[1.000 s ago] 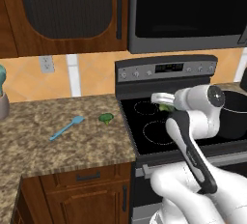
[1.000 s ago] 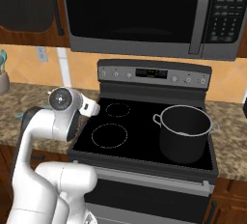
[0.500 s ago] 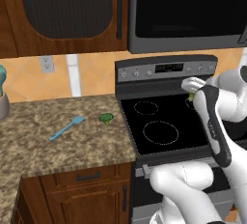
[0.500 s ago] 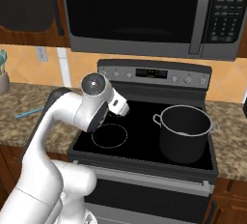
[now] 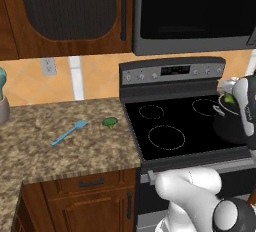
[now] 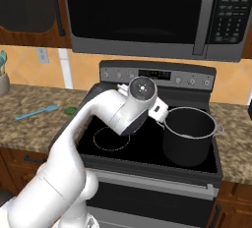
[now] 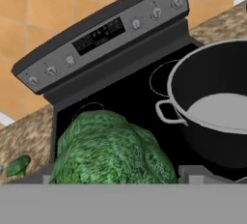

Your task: Put the broccoli and broccoli in the pot. Retrieve the spatula and lightly stir the vegetables in the pot.

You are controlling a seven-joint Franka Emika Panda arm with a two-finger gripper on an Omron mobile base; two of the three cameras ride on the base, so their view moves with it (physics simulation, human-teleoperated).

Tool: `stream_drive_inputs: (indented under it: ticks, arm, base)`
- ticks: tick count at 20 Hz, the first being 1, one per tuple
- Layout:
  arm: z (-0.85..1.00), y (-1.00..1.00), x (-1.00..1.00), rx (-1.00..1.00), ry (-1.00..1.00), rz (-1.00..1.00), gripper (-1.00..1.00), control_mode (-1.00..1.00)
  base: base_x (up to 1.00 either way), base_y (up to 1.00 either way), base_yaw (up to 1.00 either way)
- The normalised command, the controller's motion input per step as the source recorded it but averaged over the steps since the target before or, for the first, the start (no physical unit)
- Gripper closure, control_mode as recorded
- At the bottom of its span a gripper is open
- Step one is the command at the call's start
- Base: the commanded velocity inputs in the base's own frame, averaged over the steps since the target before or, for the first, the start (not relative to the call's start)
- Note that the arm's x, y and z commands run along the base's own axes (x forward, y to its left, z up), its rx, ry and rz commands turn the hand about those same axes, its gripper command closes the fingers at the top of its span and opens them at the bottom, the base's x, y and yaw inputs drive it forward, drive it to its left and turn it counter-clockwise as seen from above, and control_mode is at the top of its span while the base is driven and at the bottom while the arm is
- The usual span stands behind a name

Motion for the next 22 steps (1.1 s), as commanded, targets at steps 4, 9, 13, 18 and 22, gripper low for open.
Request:
stream_drive_inputs:
  ticks: [4, 9, 13, 18, 22]
  arm:
    - [-0.18, -1.0, 0.11, 0.0, 0.07, 0.0, 1.0, -1.0]
    - [-0.31, -0.89, 0.29, 0.0, 0.13, 0.0, 1.0, -1.0]
    - [-0.38, -0.64, 0.5, 0.0, 0.12, 0.0, 1.0, -1.0]
    - [-0.49, -0.42, 0.6, 0.0, 0.07, 0.03, 1.0, -1.0]
    - [-0.64, -0.24, 0.5, 0.0, 0.05, 0.06, 1.0, -1.0]
  base:
    - [0.0, 0.0, 0.0]
    - [0.0, 0.0, 0.0]
    - [0.0, 0.0, 0.0]
    - [0.0, 0.0, 0.0]
    - [0.0, 0.0, 0.0]
